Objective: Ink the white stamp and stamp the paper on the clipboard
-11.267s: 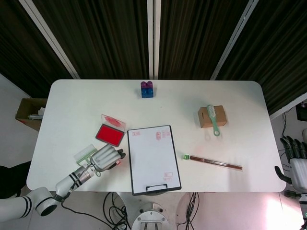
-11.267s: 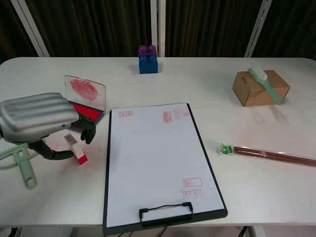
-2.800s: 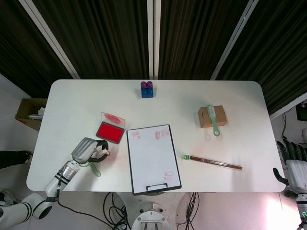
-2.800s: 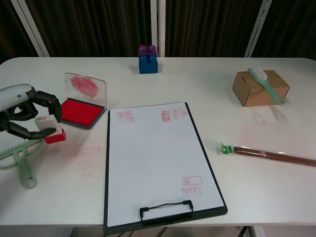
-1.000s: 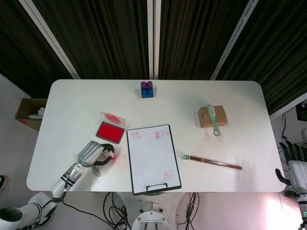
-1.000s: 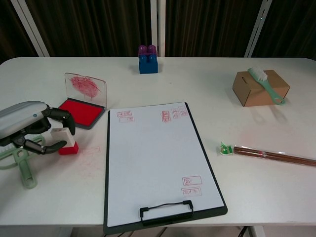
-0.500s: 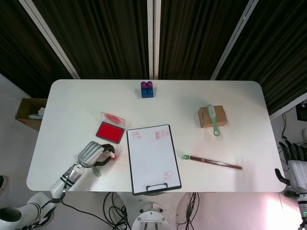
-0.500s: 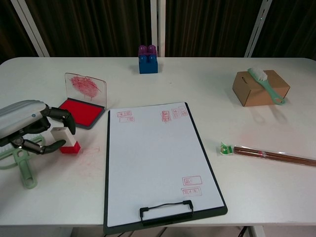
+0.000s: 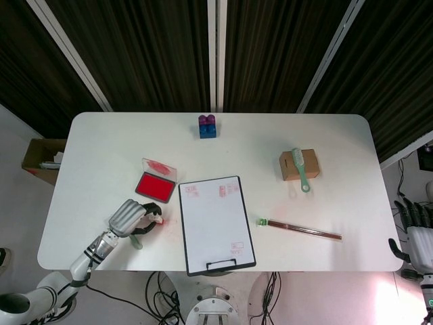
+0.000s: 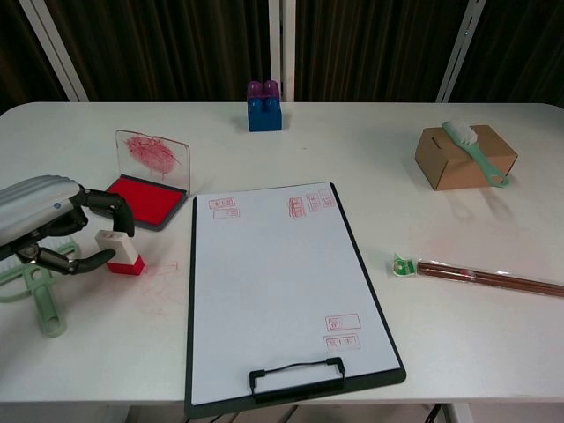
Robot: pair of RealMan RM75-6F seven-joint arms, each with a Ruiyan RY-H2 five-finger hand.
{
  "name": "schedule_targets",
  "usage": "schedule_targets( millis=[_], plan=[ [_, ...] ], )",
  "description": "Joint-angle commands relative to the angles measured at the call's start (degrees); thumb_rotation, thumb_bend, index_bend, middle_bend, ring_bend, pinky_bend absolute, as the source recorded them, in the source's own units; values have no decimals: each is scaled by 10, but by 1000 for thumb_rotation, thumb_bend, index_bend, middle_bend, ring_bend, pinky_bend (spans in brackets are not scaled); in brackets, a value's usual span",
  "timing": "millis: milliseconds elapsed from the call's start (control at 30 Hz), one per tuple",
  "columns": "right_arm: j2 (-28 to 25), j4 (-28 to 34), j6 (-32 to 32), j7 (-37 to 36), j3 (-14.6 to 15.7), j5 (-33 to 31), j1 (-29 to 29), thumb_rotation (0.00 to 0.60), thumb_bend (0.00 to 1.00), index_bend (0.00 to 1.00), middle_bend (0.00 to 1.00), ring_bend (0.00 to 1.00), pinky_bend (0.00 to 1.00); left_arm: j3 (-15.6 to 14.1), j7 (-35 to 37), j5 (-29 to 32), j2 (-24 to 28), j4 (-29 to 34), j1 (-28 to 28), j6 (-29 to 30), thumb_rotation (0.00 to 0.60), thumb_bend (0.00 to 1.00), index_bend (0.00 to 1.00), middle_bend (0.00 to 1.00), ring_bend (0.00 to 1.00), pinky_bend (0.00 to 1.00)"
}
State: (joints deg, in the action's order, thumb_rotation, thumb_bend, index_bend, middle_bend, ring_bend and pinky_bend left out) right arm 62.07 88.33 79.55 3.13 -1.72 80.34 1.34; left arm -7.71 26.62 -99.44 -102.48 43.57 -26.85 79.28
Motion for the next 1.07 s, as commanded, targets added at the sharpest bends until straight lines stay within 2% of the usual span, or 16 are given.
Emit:
schedule_targets(
  millis=[33,267,433,500,533,567,600,633,667,733,767,900,1067],
  plan=[
    [-1,0,0,-1,-1,-1,0,600,264,0,0,0,0,1,-4,-1,4,7,0,5,600,345,396,463,1000,978],
    [-2,-2,2,-7,-2,-2,-1,600,264,0,0,0,0,7,-21,-2,30,50,2,23,600,319,381,441,1000,977],
    [-9,1,10,-13,-5,-1,-4,600,263,0,0,0,0,26,-53,-9,106,156,16,101,600,287,376,429,986,971],
    [-12,3,15,-16,-5,0,-6,600,264,0,0,0,0,40,-85,-5,154,217,30,138,600,265,378,422,937,937],
    [-12,3,16,-17,-5,1,-7,600,263,0,0,0,0,44,-105,0,178,244,37,146,600,262,376,409,877,902],
    [-13,3,17,-17,-5,2,-7,600,264,0,0,0,0,44,-126,6,202,273,42,145,583,262,356,373,758,836],
    [-14,3,19,-19,-4,5,-8,600,263,0,0,0,0,43,-169,27,245,311,55,135,503,263,313,311,581,698],
    [-13,2,22,-21,-3,7,-9,600,263,0,0,0,0,42,-208,43,278,343,64,127,397,262,267,248,416,544],
    [-13,0,24,-23,-2,10,-10,600,262,0,0,0,0,44,-248,61,306,370,74,123,236,252,216,181,248,368],
    [-9,-8,35,-32,-3,16,-14,600,253,0,0,0,0,49,-313,94,350,413,96,127,49,224,171,113,109,210],
    [-6,-14,42,-36,-4,20,-15,600,247,0,0,0,0,49,-321,106,362,424,105,129,4,208,161,94,82,190],
    [0,-33,59,-46,-8,25,-20,600,233,0,0,0,0,47,-303,145,393,425,135,119,0,195,158,87,69,183],
    [0,-35,61,-40,-10,30,-18,600,235,0,0,0,0,45,-274,152,395,399,154,109,0,197,148,85,69,181]
  ],
)
